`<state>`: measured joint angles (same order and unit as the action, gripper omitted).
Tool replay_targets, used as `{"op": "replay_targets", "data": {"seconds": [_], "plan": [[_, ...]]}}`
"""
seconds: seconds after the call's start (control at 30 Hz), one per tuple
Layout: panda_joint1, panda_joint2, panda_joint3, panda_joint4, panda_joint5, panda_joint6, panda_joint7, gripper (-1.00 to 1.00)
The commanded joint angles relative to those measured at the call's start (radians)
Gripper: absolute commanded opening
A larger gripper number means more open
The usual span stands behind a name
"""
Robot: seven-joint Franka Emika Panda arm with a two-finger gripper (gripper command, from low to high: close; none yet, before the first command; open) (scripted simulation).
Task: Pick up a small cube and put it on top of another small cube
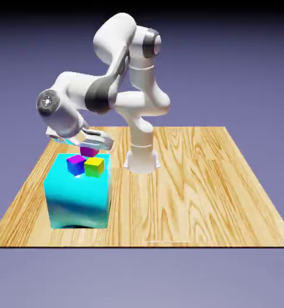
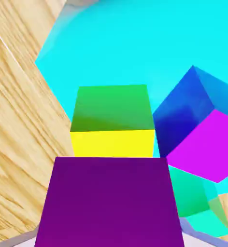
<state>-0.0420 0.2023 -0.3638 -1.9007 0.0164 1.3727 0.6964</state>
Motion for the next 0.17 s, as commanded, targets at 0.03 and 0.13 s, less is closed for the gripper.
{"op": "replay_targets", "data": {"seconds": [0.03, 0.13], "plan": [[0.002, -0.011, 0.001, -0.045, -0.004, 0.035, 0.003, -1.00], [0.000, -0.002, 0.000, -0.009, -0.002, 0.007, 0.000, 1.00]]}}
